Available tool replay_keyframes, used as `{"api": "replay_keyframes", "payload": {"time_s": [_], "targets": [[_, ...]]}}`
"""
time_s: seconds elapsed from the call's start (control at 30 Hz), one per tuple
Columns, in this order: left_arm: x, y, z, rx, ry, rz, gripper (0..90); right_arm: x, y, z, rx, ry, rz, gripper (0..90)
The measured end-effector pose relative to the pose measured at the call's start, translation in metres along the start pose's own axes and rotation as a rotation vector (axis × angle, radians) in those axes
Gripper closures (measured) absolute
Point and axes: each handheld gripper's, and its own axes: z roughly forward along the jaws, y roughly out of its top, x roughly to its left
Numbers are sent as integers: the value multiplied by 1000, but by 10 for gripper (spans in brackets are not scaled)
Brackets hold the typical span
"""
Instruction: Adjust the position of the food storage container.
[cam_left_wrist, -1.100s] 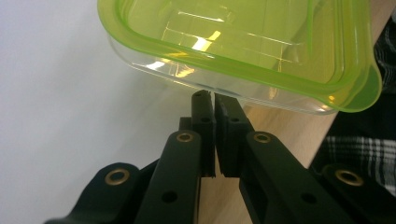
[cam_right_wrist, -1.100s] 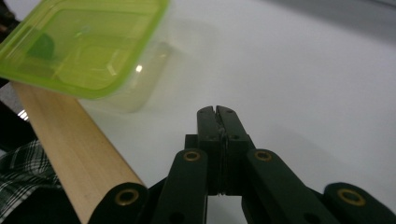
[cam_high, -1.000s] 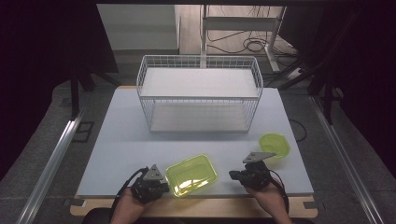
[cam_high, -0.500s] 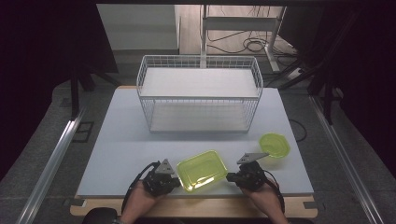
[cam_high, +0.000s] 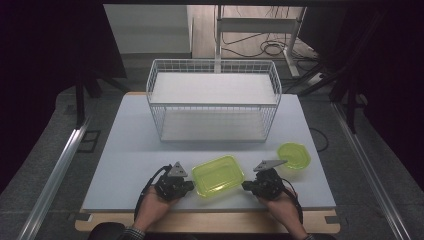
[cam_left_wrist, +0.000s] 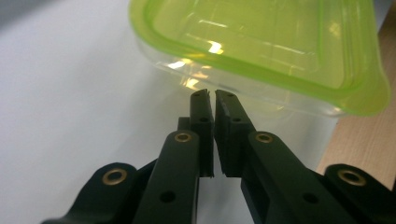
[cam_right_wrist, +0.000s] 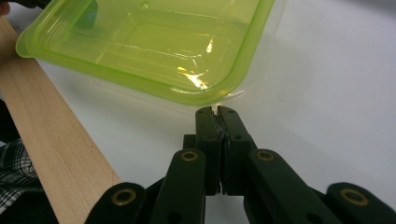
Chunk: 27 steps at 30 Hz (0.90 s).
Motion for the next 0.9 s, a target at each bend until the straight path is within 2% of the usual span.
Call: {"api": "replay_keyframes", "payload": {"time_s": [0.13, 0.2, 0.37, 0.53, 0.63, 0.67, 0.7, 0.83, 0.9], "targets": [[3, -4, -9, -17, 17, -16, 810, -1, -2, -7, -16, -19, -4, 835], [3, -10, -19, -45, 44, -28, 709, -3, -5, -14, -43, -40, -10, 783], [1, -20, -35, -84, 76, -21, 498, -7, -6, -25, -95, -37, -30, 670], [-1, -26, -39, -89, 96, -22, 367, -6, -8, -25, -94, -60, -46, 547], [-5, -30, -39, -75, 128, -14, 200, -6, -8, -24, -94, -75, -56, 418], [-5, -30, -39, -75, 128, -14, 163, -6, -8, -24, -94, -75, -56, 418], [-7, -32, -38, -62, 117, -13, 118, -6, -9, -24, -95, -70, -56, 375], [-9, -38, -37, -42, 118, 5, 45, -6, -10, -22, -92, -57, -51, 309], [-10, -40, -38, -42, 122, 9, 40, -7, -10, -22, -93, -53, -51, 292]]}}
